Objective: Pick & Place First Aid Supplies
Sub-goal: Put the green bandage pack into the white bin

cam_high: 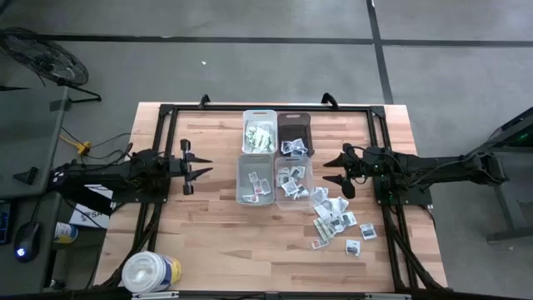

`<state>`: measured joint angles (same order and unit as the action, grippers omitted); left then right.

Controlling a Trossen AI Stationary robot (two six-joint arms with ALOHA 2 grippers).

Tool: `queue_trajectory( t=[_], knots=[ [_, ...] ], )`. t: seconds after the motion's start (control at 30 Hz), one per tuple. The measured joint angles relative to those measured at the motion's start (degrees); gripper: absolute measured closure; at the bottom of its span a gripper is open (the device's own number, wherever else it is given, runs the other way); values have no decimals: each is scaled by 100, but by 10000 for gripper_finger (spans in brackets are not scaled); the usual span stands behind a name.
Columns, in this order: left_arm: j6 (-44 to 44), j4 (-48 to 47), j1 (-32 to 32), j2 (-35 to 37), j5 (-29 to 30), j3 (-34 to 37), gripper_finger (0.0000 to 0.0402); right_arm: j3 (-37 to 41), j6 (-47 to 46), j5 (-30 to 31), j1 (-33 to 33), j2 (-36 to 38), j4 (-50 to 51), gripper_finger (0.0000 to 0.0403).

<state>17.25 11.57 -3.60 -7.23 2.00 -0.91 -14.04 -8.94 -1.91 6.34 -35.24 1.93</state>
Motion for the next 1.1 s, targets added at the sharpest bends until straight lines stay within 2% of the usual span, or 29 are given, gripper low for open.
queue_trajectory(
  t=[0.2, 0.47, 0.67, 0.97, 1.1],
  knots=[
    [244, -1064, 137, 679, 408, 7, 306, 0, 0, 0, 0, 0, 0, 181],
    [544, -1096, 145, 679, -253, 16, 306, 0, 1, 0, 0, 0, 0, 181],
    [620, -1106, 145, 667, -287, 20, 305, 0, -1, 0, -1, 0, 0, 181],
    [-165, -1111, 136, 625, -257, 25, 305, 0, -1, 0, 1, 0, 0, 181],
    [-244, -1112, 137, 625, -261, 25, 305, 0, 1, 0, -1, 0, 1, 181]
  ],
)
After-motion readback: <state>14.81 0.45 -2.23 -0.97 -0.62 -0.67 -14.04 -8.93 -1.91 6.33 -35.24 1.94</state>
